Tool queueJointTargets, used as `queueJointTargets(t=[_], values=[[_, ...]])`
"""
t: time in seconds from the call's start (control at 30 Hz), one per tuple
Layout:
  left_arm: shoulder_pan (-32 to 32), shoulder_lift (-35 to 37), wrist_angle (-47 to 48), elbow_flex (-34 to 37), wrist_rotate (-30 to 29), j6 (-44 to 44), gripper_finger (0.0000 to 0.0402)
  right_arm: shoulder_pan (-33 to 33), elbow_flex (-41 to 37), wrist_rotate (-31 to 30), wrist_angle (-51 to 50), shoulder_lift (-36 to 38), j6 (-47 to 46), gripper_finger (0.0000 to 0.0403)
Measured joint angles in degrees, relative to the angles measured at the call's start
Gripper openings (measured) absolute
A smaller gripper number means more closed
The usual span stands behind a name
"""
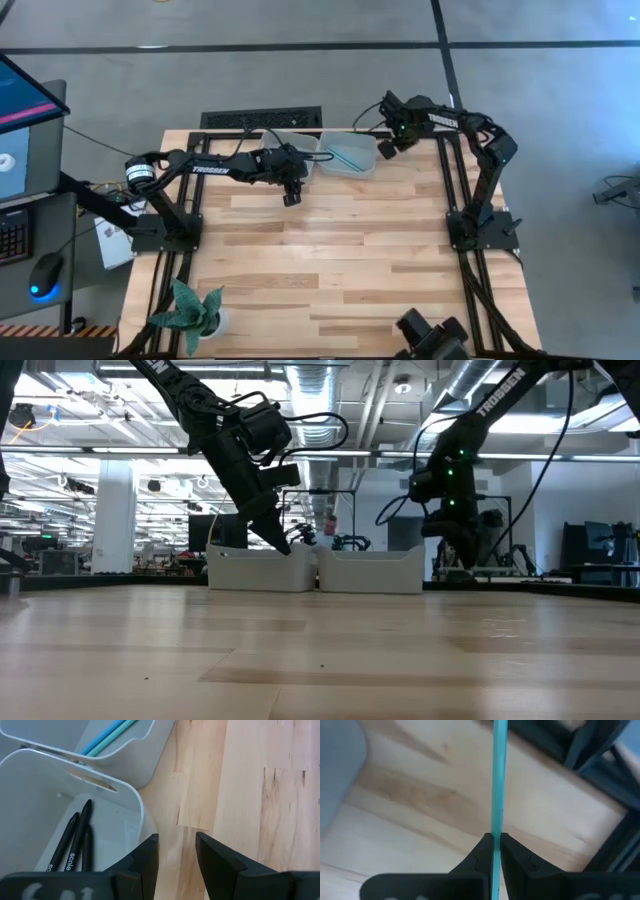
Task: Sort pens & pencils
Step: Put the light green pencil into the right gray bin
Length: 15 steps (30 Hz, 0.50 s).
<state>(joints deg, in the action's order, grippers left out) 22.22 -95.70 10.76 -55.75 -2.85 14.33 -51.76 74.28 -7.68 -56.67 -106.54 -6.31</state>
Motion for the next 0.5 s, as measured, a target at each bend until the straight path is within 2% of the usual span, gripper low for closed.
queueJointTargets(t=[0.5], values=[[0.0,0.0,0.0,0.0,0.0,-0.6,0.0122,0.8,17.8,0.0,-2.0,0.1,0.5,0.0047]])
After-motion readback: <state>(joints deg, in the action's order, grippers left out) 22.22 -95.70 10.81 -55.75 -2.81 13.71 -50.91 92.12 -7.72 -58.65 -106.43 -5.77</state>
